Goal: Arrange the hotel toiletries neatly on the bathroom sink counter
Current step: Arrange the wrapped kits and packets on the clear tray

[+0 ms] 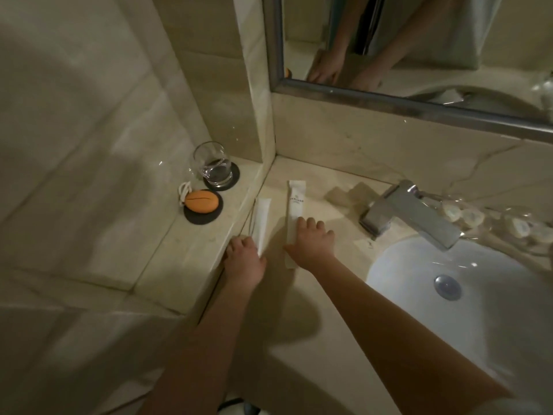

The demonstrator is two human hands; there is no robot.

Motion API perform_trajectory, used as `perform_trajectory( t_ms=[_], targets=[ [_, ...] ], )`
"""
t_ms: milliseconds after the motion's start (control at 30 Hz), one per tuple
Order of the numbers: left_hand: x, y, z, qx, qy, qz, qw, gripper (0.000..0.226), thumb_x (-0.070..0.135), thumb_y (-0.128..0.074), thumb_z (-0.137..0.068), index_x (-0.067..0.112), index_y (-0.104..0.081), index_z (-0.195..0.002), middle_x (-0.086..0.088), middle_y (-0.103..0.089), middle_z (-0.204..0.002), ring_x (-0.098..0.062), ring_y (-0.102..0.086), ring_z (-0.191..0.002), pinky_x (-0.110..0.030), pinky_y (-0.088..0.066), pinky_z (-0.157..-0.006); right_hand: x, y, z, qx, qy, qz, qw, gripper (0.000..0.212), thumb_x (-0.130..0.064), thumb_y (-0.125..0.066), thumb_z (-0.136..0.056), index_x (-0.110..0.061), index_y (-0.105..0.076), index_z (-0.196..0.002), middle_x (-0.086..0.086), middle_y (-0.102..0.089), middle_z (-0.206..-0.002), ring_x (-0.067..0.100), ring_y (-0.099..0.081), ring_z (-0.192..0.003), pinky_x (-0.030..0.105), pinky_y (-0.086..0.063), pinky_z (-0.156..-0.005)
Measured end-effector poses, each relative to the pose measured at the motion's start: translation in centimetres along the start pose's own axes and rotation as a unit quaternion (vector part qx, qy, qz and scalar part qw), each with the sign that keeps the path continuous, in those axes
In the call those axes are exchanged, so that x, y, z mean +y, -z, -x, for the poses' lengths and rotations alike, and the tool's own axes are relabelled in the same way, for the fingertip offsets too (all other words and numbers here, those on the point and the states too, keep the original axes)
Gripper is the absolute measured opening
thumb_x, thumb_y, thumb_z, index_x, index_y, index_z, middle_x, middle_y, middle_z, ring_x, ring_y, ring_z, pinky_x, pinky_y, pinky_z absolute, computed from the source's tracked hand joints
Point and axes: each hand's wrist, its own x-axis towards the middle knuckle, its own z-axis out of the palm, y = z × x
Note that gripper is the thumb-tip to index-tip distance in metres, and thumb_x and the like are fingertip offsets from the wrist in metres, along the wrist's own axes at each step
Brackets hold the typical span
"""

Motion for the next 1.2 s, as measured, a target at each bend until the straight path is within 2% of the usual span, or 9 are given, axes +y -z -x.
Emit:
perform_trajectory(
  t_ms=[100,233,433,533,633,833,900,1000,1200],
  targets=[
    [0.1,-0.1,-0.6,0.007,0.012,0.028,1.0,0.046,0.026,-0.057,-0.088,0.008,-0.044,-0.128,-0.016,-0.043,-0.13,-0.032,-0.047,-0.118,-0.039,-0.043,-0.098,-1.0,-0.8,-0.9,0.021,-0.018,0.017,0.999,0.05,-0.028,-0.048,-0.088,-0.01,-0.031,-0.131,0.011,-0.047,-0.121,0.028,-0.047,-0.107,0.036,-0.038,-0.08],
    [0.3,0.1,-1.2,0.013,0.03,0.041,0.999,0.045,0.011,-0.056,-0.088,0.005,-0.041,-0.13,-0.016,-0.051,-0.127,-0.031,-0.053,-0.115,-0.036,-0.047,-0.094,-1.3,-0.8,-1.8,0.017,-0.099,-0.07,0.993,0.05,-0.014,-0.053,-0.084,-0.009,-0.032,-0.128,0.012,-0.052,-0.114,0.03,-0.053,-0.103,0.039,-0.044,-0.082],
    [0.7,0.9,-1.0,0.006,0.088,0.136,0.987,0.033,0.011,-0.056,-0.089,0.004,-0.048,-0.12,-0.015,-0.058,-0.117,-0.032,-0.06,-0.106,-0.036,-0.053,-0.083,0.5,-0.5,-2.5,-0.058,-0.112,-0.168,0.978,0.026,-0.014,-0.052,-0.086,-0.006,-0.046,-0.111,0.013,-0.054,-0.111,0.031,-0.057,-0.1,0.038,-0.049,-0.081],
    [1.1,1.5,-0.6,0.022,0.11,0.157,0.981,0.028,0.013,-0.053,-0.089,0.005,-0.051,-0.116,-0.016,-0.06,-0.115,-0.032,-0.062,-0.102,-0.036,-0.055,-0.079,1.9,0.1,-1.6,-0.06,-0.108,-0.194,0.973,0.02,-0.017,-0.049,-0.09,-0.006,-0.048,-0.107,0.011,-0.058,-0.103,0.025,-0.059,-0.085,0.035,-0.047,-0.07],
    [2.0,2.0,0.6,0.05,0.087,0.165,0.981,0.029,0.019,-0.05,-0.091,0.003,-0.05,-0.115,-0.016,-0.06,-0.11,-0.032,-0.062,-0.096,-0.036,-0.052,-0.072,3.6,0.8,0.3,-0.044,-0.105,-0.237,0.965,0.019,-0.02,-0.049,-0.091,-0.007,-0.047,-0.104,0.006,-0.054,-0.089,0.021,-0.053,-0.069,0.034,-0.044,-0.062],
    [5.7,2.6,3.6,0.11,0.011,0.275,0.955,0.021,0.024,-0.051,-0.091,0.004,-0.054,-0.098,-0.014,-0.058,-0.086,-0.029,-0.057,-0.075,-0.028,-0.036,-0.053,9.1,1.9,6.8,-0.05,-0.065,-0.295,0.952,0.007,-0.014,-0.053,-0.085,-0.01,-0.049,-0.089,0.009,-0.053,-0.088,0.026,-0.052,-0.083,0.034,-0.04,-0.072],
    [7.0,2.9,4.5,0.113,-0.039,0.3,0.946,0.025,0.031,-0.057,-0.088,0.006,-0.057,-0.09,-0.011,-0.06,-0.08,-0.027,-0.058,-0.071,-0.029,-0.04,-0.051,11.1,2.4,9.4,-0.054,-0.053,-0.311,0.947,0.008,-0.015,-0.057,-0.084,-0.013,-0.049,-0.083,0.008,-0.054,-0.086,0.025,-0.052,-0.083,0.034,-0.04,-0.072],
    [8.8,2.9,5.9,0.073,-0.095,0.319,0.94,0.036,0.04,-0.067,-0.081,0.009,-0.064,-0.098,-0.007,-0.063,-0.088,-0.022,-0.061,-0.077,-0.031,-0.048,-0.063,14.4,3.2,13.2,-0.067,-0.044,-0.3,0.95,0.009,-0.016,-0.06,-0.084,-0.016,-0.051,-0.084,0.003,-0.055,-0.085,0.021,-0.052,-0.08,0.028,-0.038,-0.067],
    [14.0,1.6,11.8,-0.129,-0.163,0.342,0.916,0.013,0.024,-0.066,-0.085,0.011,-0.064,-0.086,0.002,-0.062,-0.071,-0.01,-0.052,-0.062,-0.015,-0.04,-0.051,21.4,4.9,20.1,-0.072,-0.049,-0.299,0.95,0.02,-0.011,-0.062,-0.081,-0.025,-0.051,-0.071,-0.004,-0.049,-0.07,0.022,-0.051,-0.076,0.027,-0.037,-0.061]
  ],
)
